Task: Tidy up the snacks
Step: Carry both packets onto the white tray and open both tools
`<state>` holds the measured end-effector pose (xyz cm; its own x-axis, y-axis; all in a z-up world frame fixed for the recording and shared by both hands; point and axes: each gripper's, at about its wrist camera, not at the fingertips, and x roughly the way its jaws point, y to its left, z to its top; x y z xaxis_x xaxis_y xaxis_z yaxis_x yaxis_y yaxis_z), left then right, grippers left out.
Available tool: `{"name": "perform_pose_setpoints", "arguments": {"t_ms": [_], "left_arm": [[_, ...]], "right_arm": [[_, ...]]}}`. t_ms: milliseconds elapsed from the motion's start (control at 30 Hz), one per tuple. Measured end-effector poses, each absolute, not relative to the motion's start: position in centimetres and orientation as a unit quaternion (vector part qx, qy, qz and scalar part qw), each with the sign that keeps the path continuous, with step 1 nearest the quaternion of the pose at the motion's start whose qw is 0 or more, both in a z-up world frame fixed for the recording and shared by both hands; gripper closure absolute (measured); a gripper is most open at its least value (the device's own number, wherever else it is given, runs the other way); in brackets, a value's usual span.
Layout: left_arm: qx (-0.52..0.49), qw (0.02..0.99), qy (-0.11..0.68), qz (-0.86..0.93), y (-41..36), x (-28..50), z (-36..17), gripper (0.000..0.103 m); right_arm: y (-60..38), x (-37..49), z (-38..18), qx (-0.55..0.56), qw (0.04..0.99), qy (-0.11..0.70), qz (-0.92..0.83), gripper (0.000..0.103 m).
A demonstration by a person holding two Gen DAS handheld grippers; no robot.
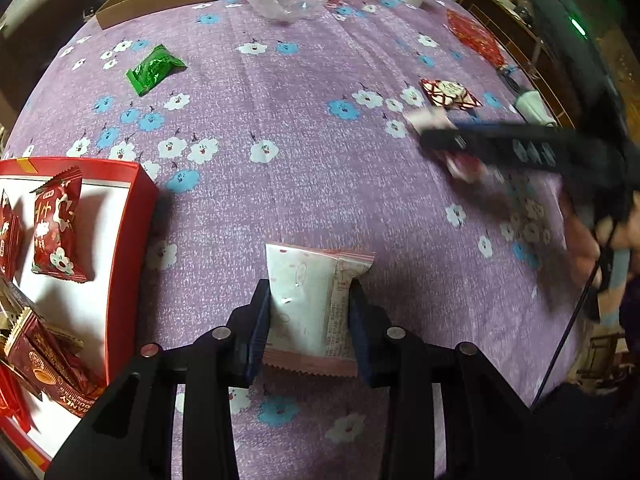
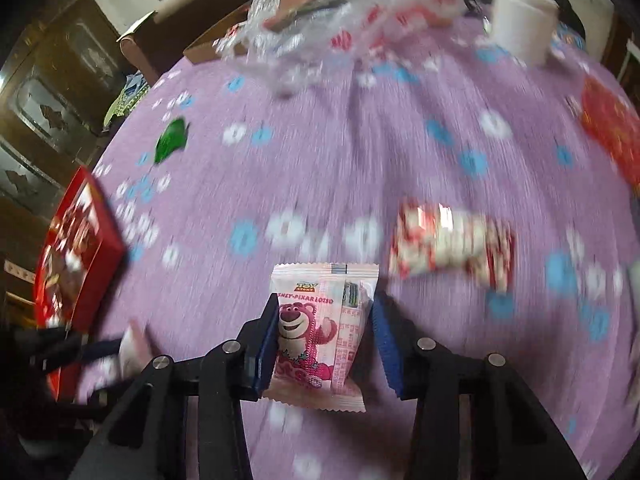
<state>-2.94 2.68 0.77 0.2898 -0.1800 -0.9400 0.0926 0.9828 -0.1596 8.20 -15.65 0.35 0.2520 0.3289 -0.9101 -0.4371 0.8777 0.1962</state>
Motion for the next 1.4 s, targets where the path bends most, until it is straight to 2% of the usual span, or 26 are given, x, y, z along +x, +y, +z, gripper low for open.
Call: {"name": "perform_pose_setpoints", "arguments": {"t_ms": [233, 433, 900, 1400], "left_arm": [[-0.038, 0.797, 0.596, -0.093, 3.2, -4.3, 1.4, 0.07], [-0.034, 0.799, 0.593, -0.092, 3.6, -4.4, 2.2, 0.07], [0.025, 0.846, 0.532, -0.032, 5.3, -5.8, 6.4, 0.07], [0.005, 0.862, 0.505, 0.026, 9.5, -7.7, 8.0, 0.07]], "right_arm": [[-17.1, 1.8, 0.2, 0.005, 0.773, 0.579, 0.259, 0.058], [-15.2, 0.3, 1.1, 0.029, 0.765, 0.582, 0.274, 0.058], [-10.7, -0.3, 2.8, -0.002, 0.769, 0.56, 0.309, 0.058], [-6.6, -1.7, 3.8, -0.036, 0.761, 0.552, 0.339, 0.058]]}}
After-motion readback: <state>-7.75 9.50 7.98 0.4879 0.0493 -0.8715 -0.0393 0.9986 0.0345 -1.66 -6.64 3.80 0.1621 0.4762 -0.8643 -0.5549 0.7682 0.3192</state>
